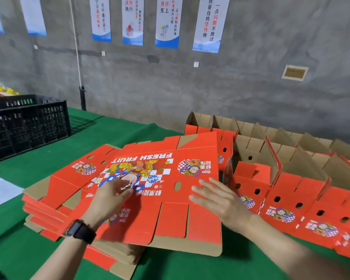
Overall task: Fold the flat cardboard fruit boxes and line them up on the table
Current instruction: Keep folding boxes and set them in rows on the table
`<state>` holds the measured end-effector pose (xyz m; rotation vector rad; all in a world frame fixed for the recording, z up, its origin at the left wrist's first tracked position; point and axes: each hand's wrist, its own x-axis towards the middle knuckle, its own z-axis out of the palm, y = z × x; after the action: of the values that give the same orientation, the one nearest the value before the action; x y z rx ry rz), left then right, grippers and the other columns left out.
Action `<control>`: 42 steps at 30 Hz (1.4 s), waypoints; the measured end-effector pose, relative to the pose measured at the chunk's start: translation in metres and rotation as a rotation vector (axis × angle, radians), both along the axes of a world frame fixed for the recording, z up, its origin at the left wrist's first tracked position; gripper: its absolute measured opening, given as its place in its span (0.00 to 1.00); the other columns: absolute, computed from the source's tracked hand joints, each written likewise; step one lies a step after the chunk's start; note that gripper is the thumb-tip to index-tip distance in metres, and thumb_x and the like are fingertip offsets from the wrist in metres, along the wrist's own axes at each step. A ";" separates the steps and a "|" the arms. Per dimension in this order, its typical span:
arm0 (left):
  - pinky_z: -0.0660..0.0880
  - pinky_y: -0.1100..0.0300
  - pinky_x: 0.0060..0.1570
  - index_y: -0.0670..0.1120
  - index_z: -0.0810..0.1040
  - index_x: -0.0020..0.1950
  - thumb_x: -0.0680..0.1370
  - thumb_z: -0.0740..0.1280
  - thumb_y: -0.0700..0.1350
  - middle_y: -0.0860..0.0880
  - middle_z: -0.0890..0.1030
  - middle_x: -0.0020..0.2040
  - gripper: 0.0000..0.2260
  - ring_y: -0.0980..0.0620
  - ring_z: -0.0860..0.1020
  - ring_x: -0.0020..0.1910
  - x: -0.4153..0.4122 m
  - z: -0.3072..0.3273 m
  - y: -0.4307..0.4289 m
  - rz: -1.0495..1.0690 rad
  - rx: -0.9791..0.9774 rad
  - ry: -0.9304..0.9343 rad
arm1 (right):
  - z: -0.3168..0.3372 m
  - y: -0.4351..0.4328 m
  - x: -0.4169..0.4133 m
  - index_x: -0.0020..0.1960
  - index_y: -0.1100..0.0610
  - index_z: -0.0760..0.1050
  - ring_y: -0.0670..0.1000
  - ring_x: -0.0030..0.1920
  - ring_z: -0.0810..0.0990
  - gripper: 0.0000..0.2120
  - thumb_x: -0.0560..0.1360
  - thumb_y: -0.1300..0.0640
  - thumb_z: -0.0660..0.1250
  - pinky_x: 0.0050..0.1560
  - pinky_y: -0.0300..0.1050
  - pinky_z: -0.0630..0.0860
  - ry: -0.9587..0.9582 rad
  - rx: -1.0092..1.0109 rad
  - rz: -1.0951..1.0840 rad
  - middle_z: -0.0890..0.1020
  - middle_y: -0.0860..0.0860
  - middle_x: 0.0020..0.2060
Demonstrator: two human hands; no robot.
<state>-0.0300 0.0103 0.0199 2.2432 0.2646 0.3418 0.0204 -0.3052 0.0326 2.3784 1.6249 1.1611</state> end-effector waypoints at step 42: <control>0.73 0.63 0.27 0.34 0.71 0.40 0.78 0.60 0.61 0.47 0.79 0.25 0.28 0.57 0.77 0.24 0.099 -0.007 -0.173 0.110 -0.582 -0.248 | 0.088 -0.210 -0.031 0.46 0.53 0.81 0.51 0.46 0.84 0.05 0.72 0.53 0.72 0.52 0.49 0.78 1.194 1.305 -0.395 0.85 0.55 0.47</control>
<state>0.0689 -0.1630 0.0132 1.6013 0.3092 0.5218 -0.0110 -0.5153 0.1211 4.4434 -0.0666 0.7368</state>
